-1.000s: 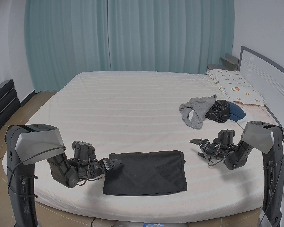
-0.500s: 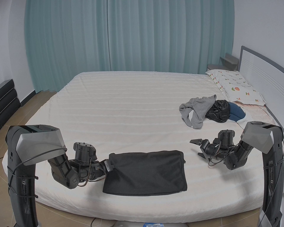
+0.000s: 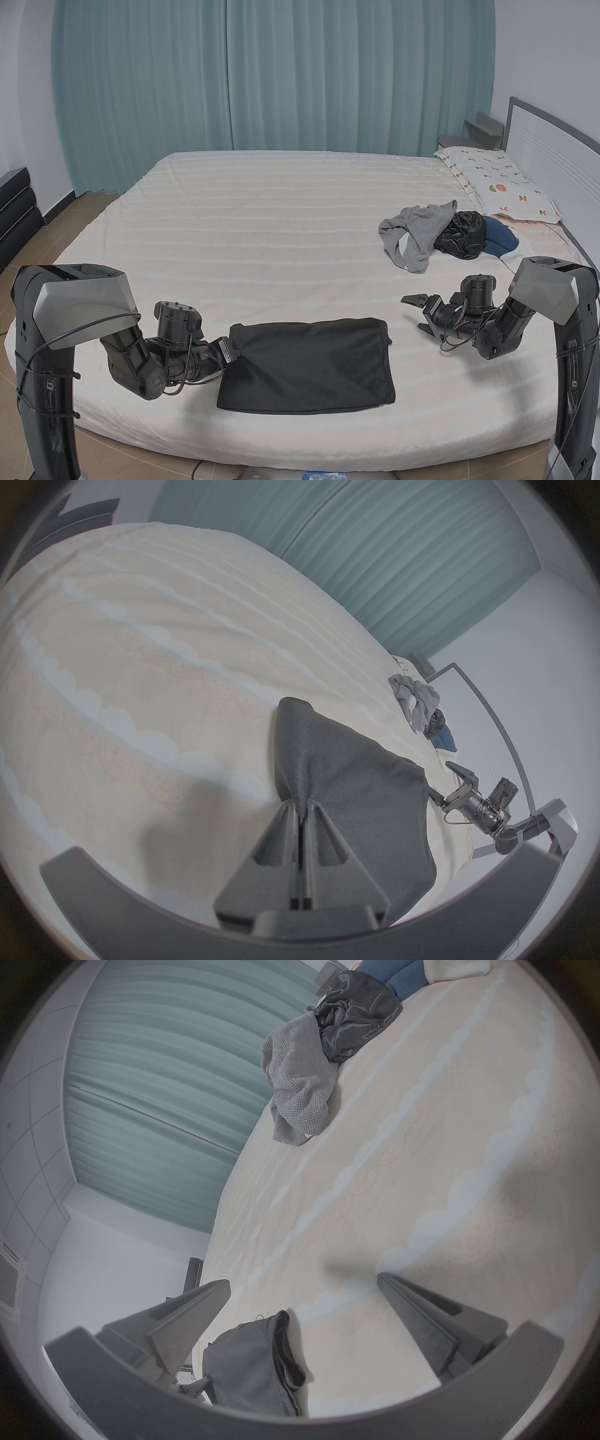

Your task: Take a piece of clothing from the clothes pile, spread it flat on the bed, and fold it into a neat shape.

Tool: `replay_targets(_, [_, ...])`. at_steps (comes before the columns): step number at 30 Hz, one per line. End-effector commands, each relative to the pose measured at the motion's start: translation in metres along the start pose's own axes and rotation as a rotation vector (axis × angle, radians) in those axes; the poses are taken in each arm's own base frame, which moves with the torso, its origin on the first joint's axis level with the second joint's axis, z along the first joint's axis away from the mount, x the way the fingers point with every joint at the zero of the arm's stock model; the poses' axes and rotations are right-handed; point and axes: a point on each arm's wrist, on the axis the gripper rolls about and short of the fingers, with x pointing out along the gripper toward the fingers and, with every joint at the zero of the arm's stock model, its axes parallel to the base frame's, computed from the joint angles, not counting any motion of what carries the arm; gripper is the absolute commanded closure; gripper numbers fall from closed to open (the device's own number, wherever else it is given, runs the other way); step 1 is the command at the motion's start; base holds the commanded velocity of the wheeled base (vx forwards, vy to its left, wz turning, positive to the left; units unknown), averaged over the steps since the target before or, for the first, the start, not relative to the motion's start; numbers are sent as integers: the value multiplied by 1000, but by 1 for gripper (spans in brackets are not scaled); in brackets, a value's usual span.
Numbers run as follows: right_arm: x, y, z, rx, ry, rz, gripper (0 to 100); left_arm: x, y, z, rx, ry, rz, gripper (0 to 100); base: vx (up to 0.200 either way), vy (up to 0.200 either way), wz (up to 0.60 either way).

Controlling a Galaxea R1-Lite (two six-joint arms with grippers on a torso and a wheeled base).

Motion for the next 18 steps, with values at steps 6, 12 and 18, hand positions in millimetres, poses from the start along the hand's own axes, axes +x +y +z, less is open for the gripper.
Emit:
replay_targets(6, [1, -1, -1, 2, 4, -4, 0, -2, 0, 2, -22, -6, -2, 100, 0, 0, 0])
replay_targets(12, [1, -1, -1, 0, 2, -5, 0, -2, 0, 2, -23, -8, -2, 100, 0, 0, 0])
replay_targets(18, [0, -2, -1, 1, 3, -6, 0, -2, 0, 3, -27, -11, -4, 100, -167, 0, 0])
